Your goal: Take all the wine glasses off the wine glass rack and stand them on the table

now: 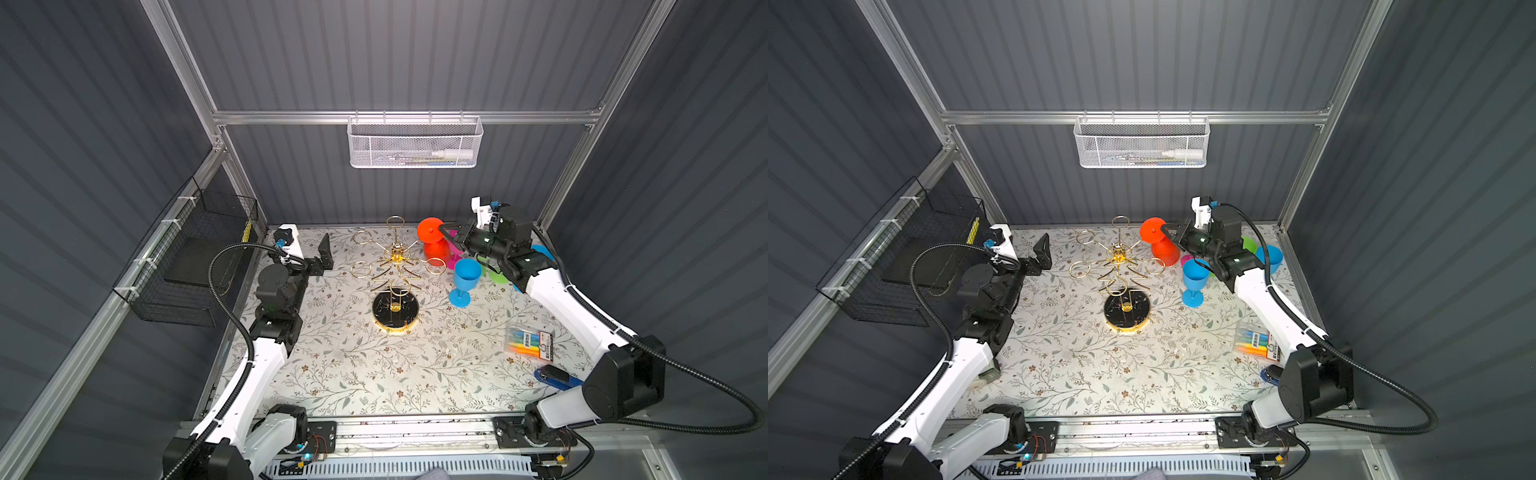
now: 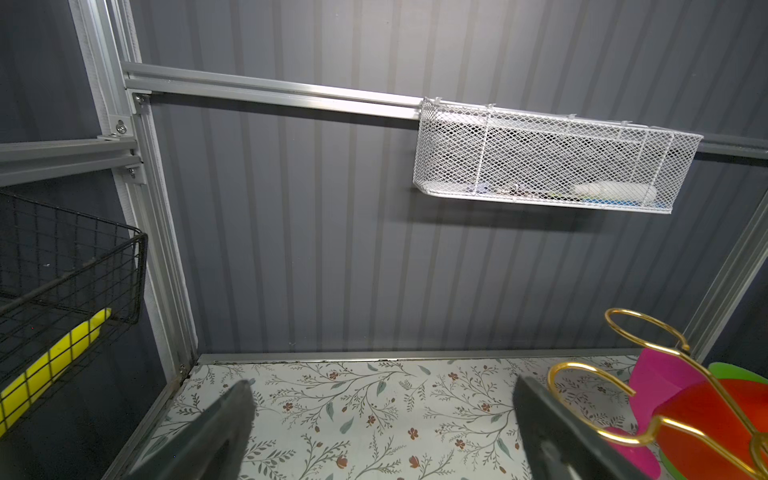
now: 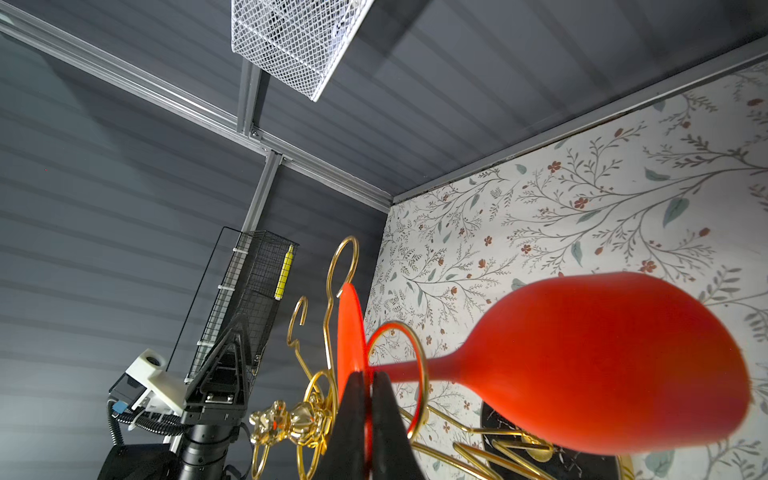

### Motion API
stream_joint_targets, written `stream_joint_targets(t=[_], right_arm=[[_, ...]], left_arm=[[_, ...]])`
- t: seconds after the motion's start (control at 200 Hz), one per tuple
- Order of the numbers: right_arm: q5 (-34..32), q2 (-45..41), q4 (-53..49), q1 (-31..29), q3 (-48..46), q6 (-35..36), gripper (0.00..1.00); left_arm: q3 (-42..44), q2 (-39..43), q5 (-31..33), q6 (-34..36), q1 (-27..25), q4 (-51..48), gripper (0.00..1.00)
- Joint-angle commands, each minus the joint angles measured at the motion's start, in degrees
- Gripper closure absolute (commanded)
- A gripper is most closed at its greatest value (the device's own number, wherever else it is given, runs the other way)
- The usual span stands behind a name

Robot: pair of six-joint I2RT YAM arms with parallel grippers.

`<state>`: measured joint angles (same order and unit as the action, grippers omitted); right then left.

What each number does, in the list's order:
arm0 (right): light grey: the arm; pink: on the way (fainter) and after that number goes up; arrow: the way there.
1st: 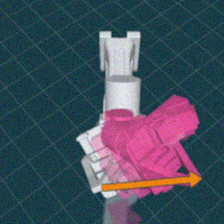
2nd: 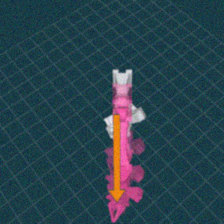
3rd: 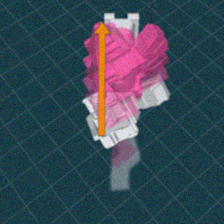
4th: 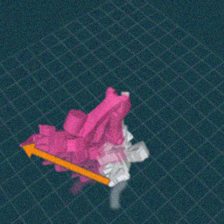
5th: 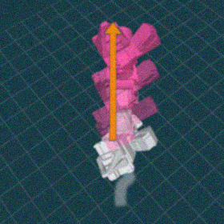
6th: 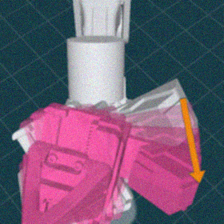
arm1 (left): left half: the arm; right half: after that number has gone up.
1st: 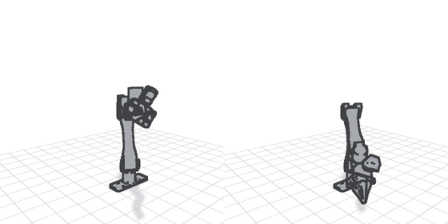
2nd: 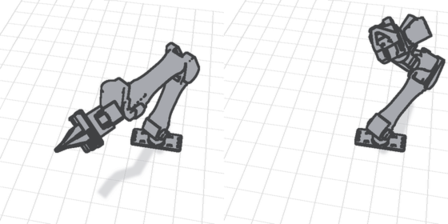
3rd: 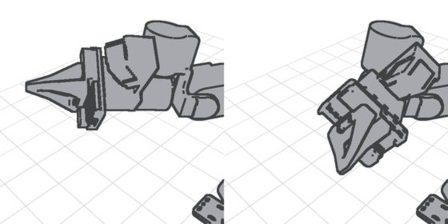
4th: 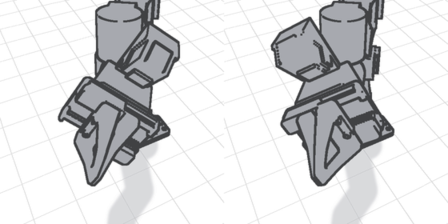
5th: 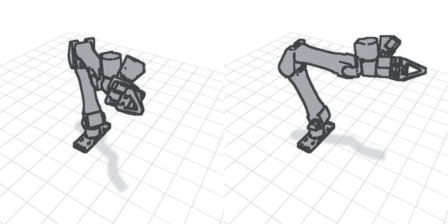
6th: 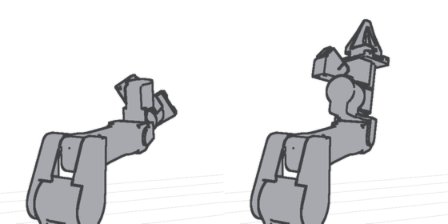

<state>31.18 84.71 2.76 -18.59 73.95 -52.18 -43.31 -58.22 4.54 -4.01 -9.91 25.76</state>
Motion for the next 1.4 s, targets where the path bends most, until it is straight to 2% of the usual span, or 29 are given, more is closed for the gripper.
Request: stream_joint_targets(t=[0.0,0.595,1.396], right_arm=[[2.1,-1.7,1.5,-0.3,1.2,-0.8,1.0],[2.1,-1.6,-1.3,-3.6,2.3,1.0,1.0],[-3.3,-10.8,-4.8,-3.2,-4.9,2.3,1.0]], left_arm=[[0.4,0.8,0.2,0.7,0.4,0.6,0.01],[0.4,1.1,0.0,0.5,0.4,0.5,0.01],[0.5,1.4,0.2,0.1,0.3,0.6,0.01]])
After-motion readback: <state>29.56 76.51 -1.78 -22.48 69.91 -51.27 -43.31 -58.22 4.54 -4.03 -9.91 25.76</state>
